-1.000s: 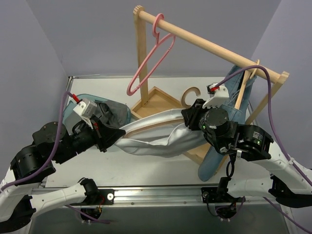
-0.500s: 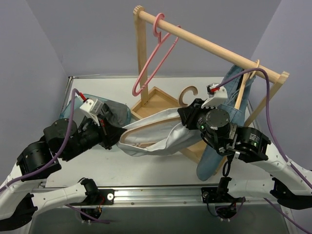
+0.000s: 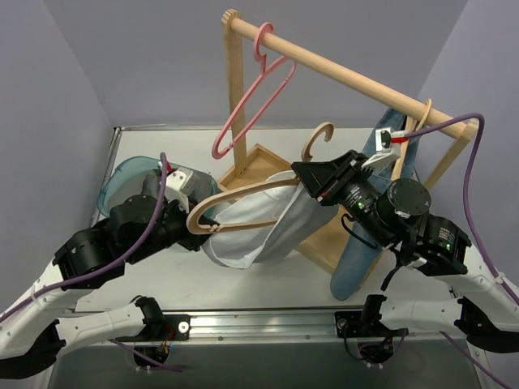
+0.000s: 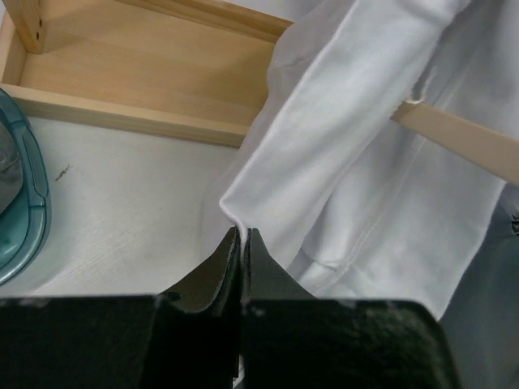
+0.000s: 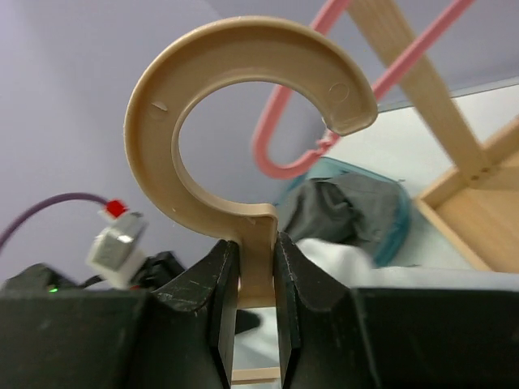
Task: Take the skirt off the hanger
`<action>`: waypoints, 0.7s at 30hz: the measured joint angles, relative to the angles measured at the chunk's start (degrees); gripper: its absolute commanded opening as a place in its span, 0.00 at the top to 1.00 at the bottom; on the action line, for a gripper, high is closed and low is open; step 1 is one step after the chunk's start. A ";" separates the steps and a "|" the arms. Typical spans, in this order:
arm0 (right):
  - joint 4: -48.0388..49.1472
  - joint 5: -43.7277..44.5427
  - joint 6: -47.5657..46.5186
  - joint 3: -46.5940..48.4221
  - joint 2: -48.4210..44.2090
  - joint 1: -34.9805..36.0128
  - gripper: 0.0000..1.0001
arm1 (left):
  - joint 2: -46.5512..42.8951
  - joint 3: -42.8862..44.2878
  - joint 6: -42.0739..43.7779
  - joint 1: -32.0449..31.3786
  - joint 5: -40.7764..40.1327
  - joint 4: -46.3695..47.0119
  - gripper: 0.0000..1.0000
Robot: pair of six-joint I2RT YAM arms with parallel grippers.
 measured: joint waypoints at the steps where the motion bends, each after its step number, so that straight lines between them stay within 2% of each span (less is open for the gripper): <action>1: 1.44 -1.84 0.74 0.00 0.00 0.00 1.00 | 1.42 0.85 0.46 0.02 -0.04 0.00 0.98; 7: 9.68 -11.10 4.11 0.09 1.03 -0.26 1.00 | 9.07 5.33 2.60 2.10 1.29 0.44 0.98; 12: 10.03 -13.31 4.35 0.83 2.10 -0.26 1.00 | 11.34 10.08 4.39 6.56 2.21 -3.17 0.98; 17: 5.97 -11.04 2.93 2.34 0.70 -0.26 1.00 | 13.20 23.74 8.90 13.35 -6.84 -12.39 0.98; 21: 3.74 -9.18 1.75 2.40 -2.25 -0.26 1.00 | 13.14 29.07 14.38 23.10 -13.86 -13.03 0.98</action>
